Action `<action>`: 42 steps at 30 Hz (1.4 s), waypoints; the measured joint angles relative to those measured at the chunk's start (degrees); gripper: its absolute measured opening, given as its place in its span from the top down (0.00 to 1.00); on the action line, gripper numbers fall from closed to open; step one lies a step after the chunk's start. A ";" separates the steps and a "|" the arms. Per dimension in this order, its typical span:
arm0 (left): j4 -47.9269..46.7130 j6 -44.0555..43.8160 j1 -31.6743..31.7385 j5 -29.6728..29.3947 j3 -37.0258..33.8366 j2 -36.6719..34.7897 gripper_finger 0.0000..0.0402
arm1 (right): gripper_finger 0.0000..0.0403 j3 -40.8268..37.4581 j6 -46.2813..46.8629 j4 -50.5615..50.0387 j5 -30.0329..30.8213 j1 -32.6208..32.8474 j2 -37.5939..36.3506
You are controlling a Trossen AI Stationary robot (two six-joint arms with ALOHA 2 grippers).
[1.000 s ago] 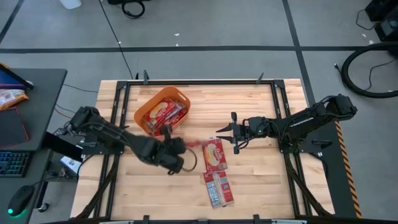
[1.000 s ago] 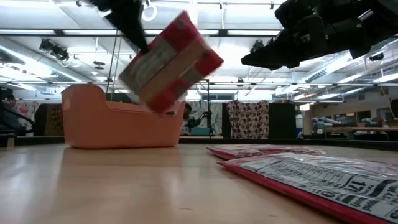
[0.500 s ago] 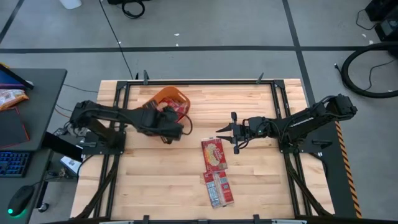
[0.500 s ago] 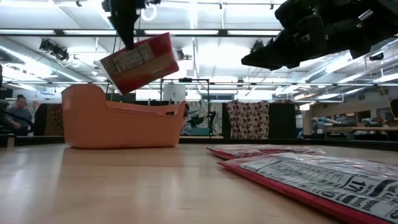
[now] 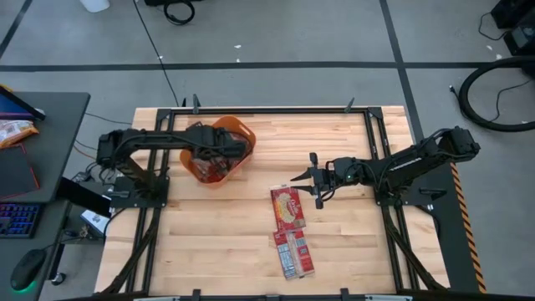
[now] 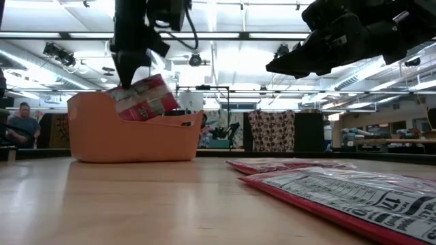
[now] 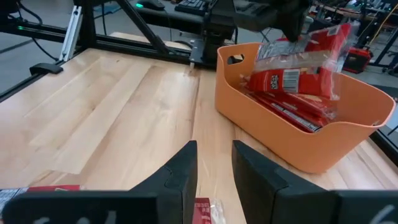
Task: Sort popcorn bags into baskets
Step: Put the red popcorn bag into the orange bin
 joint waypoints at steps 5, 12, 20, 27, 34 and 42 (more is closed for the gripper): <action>0.22 3.80 2.63 0.89 -0.42 -0.04 0.99 | 0.74 0.00 0.00 -0.01 0.00 0.00 0.00; -0.42 6.28 5.26 2.91 -0.42 -0.33 0.99 | 0.74 0.00 0.03 0.01 0.00 0.00 0.00; -5.37 7.01 5.13 3.98 5.64 -0.31 0.99 | 0.74 0.00 0.07 -0.14 0.00 0.00 0.00; -6.55 7.81 5.54 4.05 15.02 -0.31 0.98 | 0.74 0.00 0.06 -0.14 0.00 0.00 0.00; -7.91 7.52 6.02 5.63 21.21 -0.33 0.98 | 0.74 0.00 0.04 -0.20 0.00 0.00 0.00; -7.97 5.48 9.45 8.16 17.41 0.28 0.99 | 0.74 0.00 0.18 -0.24 -0.17 0.11 0.00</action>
